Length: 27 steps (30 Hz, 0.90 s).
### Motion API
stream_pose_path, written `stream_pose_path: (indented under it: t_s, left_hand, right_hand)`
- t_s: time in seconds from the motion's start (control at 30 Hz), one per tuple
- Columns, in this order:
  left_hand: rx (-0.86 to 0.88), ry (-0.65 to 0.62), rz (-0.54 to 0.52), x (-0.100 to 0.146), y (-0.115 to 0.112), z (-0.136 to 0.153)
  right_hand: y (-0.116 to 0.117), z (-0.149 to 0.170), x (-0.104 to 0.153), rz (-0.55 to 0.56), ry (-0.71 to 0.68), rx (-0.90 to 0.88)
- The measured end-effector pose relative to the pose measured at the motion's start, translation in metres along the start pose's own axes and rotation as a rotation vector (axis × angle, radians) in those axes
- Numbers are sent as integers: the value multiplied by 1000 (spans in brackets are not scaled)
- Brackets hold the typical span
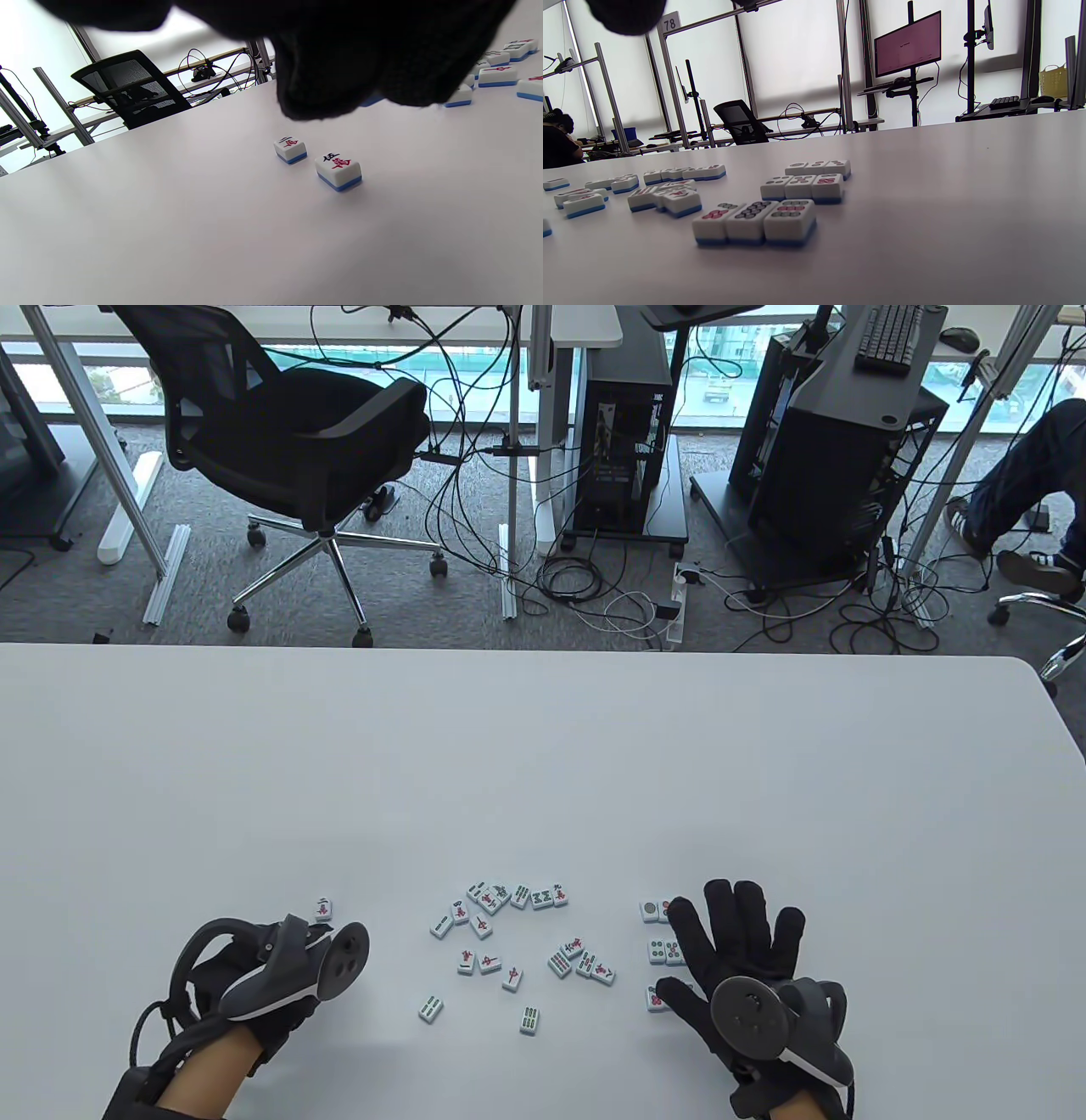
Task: Mahjong suit sorting
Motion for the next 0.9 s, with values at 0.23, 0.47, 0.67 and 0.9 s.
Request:
stream_pose_path:
  t_s: [0.23, 0.47, 0.67, 0.9]
  left_hand:
    - [19, 0, 37, 4, -22, 2]
    - [14, 13, 79, 2, -39, 4]
    - [-8, 26, 104, 1, -51, 5]
    - [-24, 38, 119, 2, -50, 5]
  right_hand:
    - [1, -1, 0, -13, 1, 7]
    - [1, -1, -1, -17, 2, 8]
    - [2, -1, -1, -19, 2, 8]
    - [2, -2, -1, -17, 0, 7]
Point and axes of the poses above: the tracker on the back of each hand, its own z axis roughly to the little-finger side, its own x axis roughly from the fingertips to the wrist, y = z × x, the point moved 2 cm from there along -x, roughly from the wrist to the fingertips, and after that the axes turned 4 degrees about x, right-handed, at the moved point
